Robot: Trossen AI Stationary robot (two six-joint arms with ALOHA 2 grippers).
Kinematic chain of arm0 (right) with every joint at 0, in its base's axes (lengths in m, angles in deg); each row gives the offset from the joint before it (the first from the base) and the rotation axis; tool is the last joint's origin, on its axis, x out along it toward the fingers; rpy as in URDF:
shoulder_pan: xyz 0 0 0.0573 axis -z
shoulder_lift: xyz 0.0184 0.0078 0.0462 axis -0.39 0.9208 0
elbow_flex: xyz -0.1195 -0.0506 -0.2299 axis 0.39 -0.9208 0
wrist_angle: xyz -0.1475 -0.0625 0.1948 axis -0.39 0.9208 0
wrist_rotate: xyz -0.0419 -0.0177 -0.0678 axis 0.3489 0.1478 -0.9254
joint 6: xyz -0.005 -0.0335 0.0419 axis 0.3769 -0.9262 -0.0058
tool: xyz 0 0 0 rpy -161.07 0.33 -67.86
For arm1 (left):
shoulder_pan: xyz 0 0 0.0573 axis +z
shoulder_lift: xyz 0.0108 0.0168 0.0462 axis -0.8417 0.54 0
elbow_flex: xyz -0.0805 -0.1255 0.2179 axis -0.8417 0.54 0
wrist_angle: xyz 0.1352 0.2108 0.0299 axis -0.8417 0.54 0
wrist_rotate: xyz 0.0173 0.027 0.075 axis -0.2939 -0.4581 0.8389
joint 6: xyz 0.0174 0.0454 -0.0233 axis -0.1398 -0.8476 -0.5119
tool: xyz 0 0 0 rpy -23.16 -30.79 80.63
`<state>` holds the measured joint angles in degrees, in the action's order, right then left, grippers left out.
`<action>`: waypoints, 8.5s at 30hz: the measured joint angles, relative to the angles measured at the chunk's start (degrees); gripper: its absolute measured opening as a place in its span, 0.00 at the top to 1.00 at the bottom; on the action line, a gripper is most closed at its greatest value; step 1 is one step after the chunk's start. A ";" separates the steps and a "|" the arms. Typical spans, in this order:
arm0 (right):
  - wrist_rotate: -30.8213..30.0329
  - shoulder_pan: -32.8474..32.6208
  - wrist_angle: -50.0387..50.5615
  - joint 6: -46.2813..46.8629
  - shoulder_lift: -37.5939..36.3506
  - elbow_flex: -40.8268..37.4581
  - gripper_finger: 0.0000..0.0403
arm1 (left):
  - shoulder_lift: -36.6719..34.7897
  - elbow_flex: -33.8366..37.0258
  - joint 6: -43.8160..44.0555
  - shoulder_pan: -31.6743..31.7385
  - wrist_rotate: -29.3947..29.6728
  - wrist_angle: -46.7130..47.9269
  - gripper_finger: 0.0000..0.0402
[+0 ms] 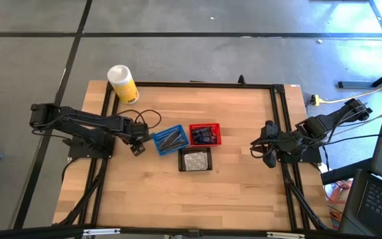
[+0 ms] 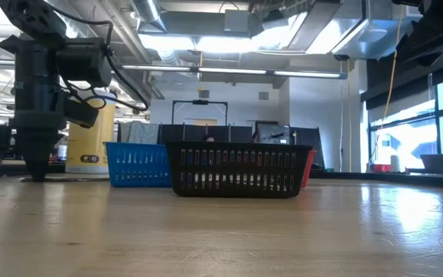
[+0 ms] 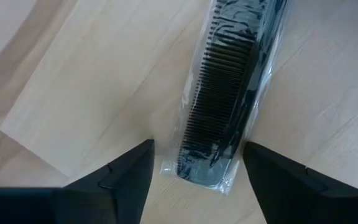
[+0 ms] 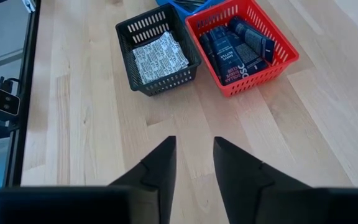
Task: Pick & Place Travel size toiletries
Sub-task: Put the black comb into the blue bin, then adjust the blue bin
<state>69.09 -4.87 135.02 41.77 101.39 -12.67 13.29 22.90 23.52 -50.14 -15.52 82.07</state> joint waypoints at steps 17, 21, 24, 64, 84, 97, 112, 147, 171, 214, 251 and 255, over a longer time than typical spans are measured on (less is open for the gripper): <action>0.00 -0.02 -0.02 0.00 0.00 0.00 0.79 | 0.06 0.03 1.60 0.59 -1.48 1.10 0.67; -0.01 0.00 -0.02 0.00 0.00 0.00 0.80 | 0.06 0.03 1.88 0.59 -1.75 1.28 0.71; 0.00 -0.01 -0.02 0.00 0.00 0.00 0.81 | 0.07 -0.23 2.03 0.59 -1.93 1.67 0.73; 0.00 0.00 -0.02 0.00 0.01 0.00 0.78 | 0.19 -5.13 1.16 0.37 -4.13 9.08 0.91; -1.80 0.00 -0.02 -0.06 0.02 0.00 0.68 | 0.17 -5.15 2.55 0.56 -0.10 12.09 0.61; -1.49 -0.02 -0.02 -0.02 0.00 0.00 0.63 | 0.17 -5.15 4.05 0.33 3.22 12.04 0.42; -1.49 -0.01 -0.02 -0.02 0.00 0.00 0.60 | -0.12 0.31 4.70 4.08 -3.72 3.80 0.38; -1.41 -0.02 -0.03 0.00 0.02 0.00 0.63 | 0.49 -2.44 2.67 6.76 -7.59 4.31 0.71; -1.51 -0.01 -0.03 0.00 0.00 0.00 0.72 | 0.23 -2.74 0.99 6.80 -7.50 4.56 0.99; -1.43 -0.01 -0.03 -0.01 0.00 0.00 0.67 | -5.12 -18.68 -2.53 6.80 -4.10 14.20 1.00; -14.10 0.58 -24.33 -11.27 4.46 0.02 0.59 | -5.08 -18.68 -8.16 6.82 -0.66 14.84 0.58; -14.06 2.59 -34.54 -18.40 7.37 0.00 0.58 | -5.08 -18.68 -11.38 6.82 1.31 14.79 0.54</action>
<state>55.03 -2.28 100.48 23.37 108.75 -12.67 8.22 4.22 12.14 -43.32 -14.21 96.86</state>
